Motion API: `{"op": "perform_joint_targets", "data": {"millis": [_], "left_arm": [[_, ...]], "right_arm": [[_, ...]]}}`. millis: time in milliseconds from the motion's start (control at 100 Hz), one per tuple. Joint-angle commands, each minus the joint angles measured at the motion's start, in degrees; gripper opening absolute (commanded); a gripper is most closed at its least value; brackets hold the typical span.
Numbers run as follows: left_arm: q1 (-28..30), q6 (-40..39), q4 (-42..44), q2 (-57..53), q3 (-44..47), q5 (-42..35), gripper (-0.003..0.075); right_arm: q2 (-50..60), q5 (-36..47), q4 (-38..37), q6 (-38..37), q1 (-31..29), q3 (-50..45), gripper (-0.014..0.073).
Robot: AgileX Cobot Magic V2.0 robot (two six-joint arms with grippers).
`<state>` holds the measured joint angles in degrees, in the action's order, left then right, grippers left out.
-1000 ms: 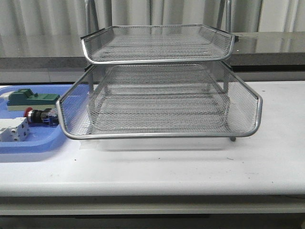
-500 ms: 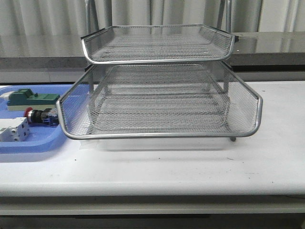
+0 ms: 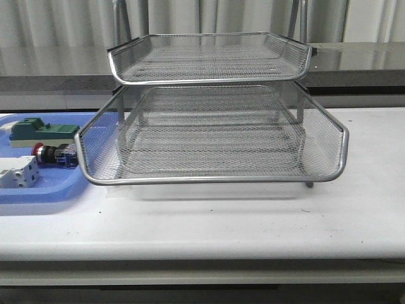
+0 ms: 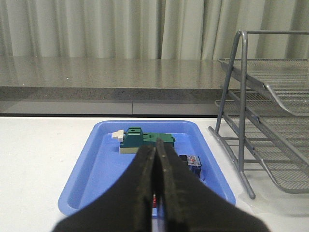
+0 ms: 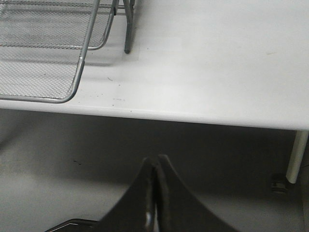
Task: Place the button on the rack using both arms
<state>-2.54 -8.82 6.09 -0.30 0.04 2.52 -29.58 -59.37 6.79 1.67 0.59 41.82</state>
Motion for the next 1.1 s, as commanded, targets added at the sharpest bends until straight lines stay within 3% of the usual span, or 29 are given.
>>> {"op": "perform_joint_targets", "data": {"millis": [0,540,730,1090], "left_arm": [[-0.41,-0.56,0.03,-1.29,2.77,-4.65,-0.0020],[-0.41,-0.56,-3.50,0.00,-1.40,-7.14,-0.0020],[-0.41,-0.56,-3.50,7.04,-11.45,-3.46,-0.0020],[-0.41,-0.46,-2.80,33.61,-36.89,14.08,-0.0020]], "right_arm": [[-0.30,3.16,0.10,-0.09,-0.03,1.92,-0.0069],[-0.30,3.16,0.10,-0.09,-0.03,1.92,-0.0069],[-0.30,3.16,0.10,-0.09,-0.03,1.92,-0.0069],[-0.30,3.16,0.10,-0.09,-0.03,1.92,-0.0069]]}}
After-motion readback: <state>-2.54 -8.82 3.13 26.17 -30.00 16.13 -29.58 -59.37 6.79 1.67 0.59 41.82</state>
